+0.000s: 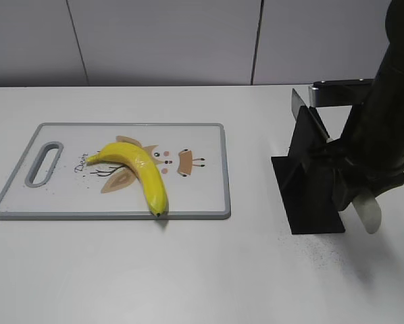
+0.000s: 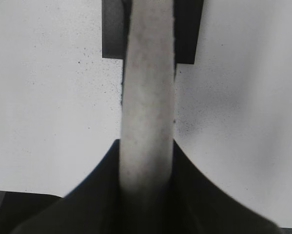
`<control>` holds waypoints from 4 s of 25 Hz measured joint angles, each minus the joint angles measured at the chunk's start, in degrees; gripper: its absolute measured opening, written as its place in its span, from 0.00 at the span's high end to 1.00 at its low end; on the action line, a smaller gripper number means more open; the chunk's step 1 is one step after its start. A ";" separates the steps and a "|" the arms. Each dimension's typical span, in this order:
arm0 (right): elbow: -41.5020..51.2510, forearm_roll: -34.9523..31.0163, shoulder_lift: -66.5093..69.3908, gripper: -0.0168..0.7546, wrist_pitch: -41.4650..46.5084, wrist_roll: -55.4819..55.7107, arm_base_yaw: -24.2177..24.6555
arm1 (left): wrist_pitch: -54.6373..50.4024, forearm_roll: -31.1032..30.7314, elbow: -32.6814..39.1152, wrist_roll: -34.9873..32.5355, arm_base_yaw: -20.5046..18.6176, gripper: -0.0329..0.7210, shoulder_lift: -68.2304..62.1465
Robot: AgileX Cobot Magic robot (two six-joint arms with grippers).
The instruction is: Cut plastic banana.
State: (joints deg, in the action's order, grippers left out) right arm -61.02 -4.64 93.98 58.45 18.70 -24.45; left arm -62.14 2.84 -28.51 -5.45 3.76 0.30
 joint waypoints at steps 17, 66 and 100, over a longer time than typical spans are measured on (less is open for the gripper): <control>-4.60 2.36 -3.48 0.77 5.17 1.88 0.00 | 0.00 0.00 0.00 0.00 0.00 0.17 0.00; -49.43 -4.38 16.87 0.77 11.83 -65.85 -0.14 | 10.65 19.03 -39.55 -46.79 1.32 0.17 -67.55; -54.73 -21.39 29.41 0.77 11.16 -94.68 -0.19 | 1.12 20.40 -59.62 -72.77 10.57 0.95 -103.73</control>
State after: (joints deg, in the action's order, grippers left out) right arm -115.74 -26.03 123.38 69.61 -75.98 -24.64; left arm -61.02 23.24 -88.13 -78.22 14.33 -103.43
